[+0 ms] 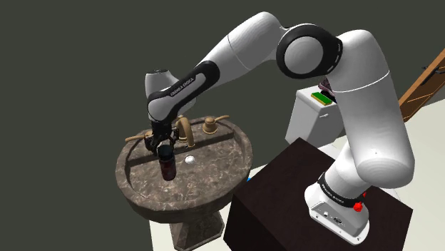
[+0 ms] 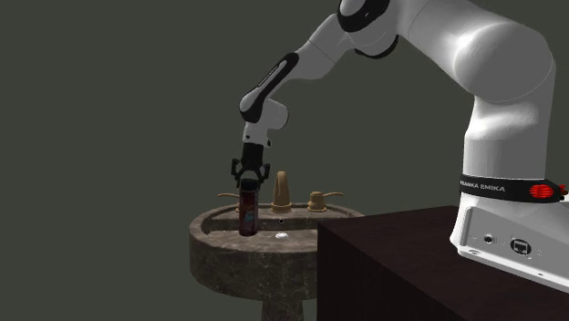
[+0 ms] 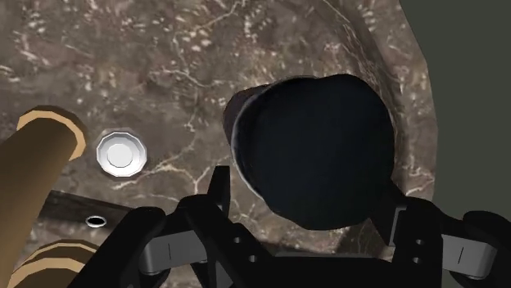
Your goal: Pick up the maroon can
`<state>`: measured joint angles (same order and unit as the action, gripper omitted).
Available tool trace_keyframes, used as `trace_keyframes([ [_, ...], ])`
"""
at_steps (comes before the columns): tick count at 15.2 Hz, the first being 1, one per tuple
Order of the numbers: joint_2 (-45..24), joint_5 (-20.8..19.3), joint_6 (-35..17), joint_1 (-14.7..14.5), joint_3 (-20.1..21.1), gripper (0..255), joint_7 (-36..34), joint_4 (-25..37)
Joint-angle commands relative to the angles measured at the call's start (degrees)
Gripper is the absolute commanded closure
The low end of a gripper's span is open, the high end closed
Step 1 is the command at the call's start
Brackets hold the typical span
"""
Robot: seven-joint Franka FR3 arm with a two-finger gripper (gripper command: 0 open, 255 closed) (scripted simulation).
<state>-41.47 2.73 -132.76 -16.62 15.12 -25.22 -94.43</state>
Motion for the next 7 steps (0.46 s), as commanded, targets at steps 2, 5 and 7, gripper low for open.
trace_keyframes([
  [2, 1.73, 0.21, 1.63, 0.15, 0.24, 255, -0.23, 0.01],
  [5, 3.24, 0.41, 3.12, 0.33, 0.44, 255, -0.38, 0.01],
  [7, 3.32, 0.42, 3.2, 0.34, 0.45, 255, -0.39, 0.01],
])
